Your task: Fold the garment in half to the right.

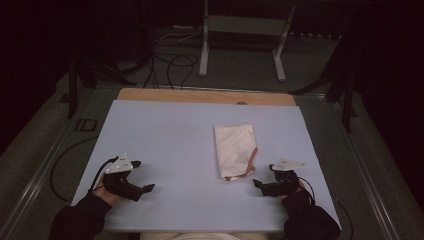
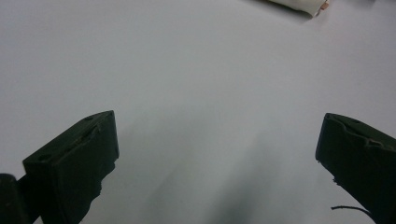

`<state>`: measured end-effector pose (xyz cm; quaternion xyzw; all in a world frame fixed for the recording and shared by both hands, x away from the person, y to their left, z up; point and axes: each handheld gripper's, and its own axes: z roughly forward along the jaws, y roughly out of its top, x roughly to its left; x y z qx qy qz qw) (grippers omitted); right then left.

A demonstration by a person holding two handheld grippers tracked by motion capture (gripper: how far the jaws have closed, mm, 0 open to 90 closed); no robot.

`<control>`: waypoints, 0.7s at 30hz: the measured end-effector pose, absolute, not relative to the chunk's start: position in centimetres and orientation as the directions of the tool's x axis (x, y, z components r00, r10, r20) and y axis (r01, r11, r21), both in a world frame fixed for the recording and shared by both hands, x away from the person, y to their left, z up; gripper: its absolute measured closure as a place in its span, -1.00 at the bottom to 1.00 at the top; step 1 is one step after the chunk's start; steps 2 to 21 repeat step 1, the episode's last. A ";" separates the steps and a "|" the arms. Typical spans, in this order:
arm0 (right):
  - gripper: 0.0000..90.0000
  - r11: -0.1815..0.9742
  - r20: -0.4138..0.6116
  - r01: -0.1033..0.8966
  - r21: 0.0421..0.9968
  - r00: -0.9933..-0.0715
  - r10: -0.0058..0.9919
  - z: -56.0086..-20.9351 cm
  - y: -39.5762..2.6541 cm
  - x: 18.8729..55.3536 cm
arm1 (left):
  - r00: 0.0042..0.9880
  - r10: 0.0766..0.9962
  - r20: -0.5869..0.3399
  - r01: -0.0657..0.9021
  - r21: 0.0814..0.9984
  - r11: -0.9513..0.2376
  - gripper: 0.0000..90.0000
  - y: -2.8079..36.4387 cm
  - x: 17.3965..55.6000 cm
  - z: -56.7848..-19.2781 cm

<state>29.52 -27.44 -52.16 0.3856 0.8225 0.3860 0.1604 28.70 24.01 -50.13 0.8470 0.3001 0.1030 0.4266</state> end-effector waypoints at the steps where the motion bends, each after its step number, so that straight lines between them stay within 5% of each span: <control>1: -0.75 0.406 0.032 0.509 0.759 -0.651 0.758 -52.1 -27.5 29.5 | 0.799 0.596 -0.080 0.419 0.785 -0.457 -0.99 24.0 28.7 -50.1; 21: -0.75 0.406 0.032 0.509 0.759 -0.651 0.758 -52.1 -27.5 29.5 | 0.799 0.596 -0.080 0.419 0.785 -0.457 -0.99 24.0 28.7 -50.1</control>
